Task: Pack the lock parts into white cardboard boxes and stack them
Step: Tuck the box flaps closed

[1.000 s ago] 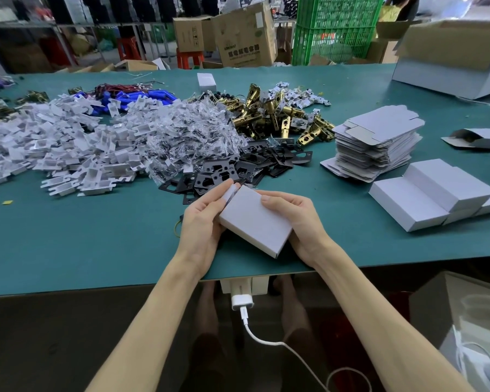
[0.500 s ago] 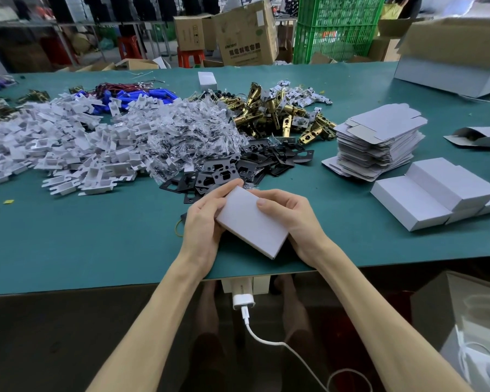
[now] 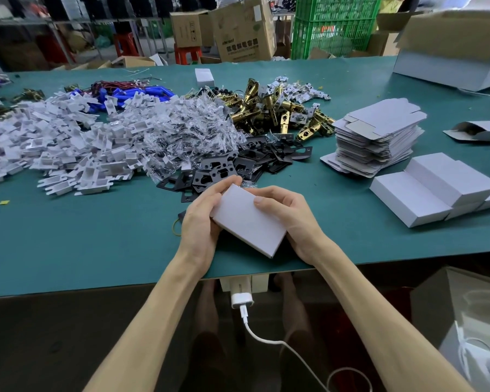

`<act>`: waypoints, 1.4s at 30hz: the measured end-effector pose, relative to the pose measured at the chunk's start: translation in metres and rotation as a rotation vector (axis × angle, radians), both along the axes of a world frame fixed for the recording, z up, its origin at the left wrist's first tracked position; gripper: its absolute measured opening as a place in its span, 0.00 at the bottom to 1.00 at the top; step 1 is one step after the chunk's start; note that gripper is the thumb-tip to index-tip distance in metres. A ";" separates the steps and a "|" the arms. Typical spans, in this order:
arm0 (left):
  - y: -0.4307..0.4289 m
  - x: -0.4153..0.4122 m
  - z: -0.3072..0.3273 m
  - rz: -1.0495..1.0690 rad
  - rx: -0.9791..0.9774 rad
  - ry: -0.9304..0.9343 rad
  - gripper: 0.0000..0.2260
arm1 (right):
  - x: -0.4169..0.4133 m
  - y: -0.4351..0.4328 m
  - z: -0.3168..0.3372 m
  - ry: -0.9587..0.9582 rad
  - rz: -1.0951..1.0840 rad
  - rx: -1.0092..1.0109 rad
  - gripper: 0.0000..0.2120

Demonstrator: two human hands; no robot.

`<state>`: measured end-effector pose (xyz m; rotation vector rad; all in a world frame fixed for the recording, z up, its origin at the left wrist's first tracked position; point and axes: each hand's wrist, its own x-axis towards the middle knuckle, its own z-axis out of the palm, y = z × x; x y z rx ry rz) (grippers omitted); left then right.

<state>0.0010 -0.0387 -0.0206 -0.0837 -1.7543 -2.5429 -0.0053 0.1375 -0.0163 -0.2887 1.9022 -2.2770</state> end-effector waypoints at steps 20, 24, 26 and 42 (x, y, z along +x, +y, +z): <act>0.000 0.002 0.002 -0.072 0.008 -0.050 0.17 | -0.003 0.000 -0.004 -0.017 -0.201 -0.082 0.10; 0.003 0.002 0.000 -0.022 -0.047 -0.028 0.17 | -0.002 0.000 -0.004 -0.010 -0.191 -0.055 0.11; 0.003 0.003 -0.001 -0.005 -0.064 -0.022 0.17 | -0.002 0.002 -0.004 -0.019 -0.172 -0.061 0.09; 0.003 0.003 -0.003 -0.045 -0.154 0.001 0.14 | -0.002 0.003 -0.004 -0.006 -0.143 -0.049 0.10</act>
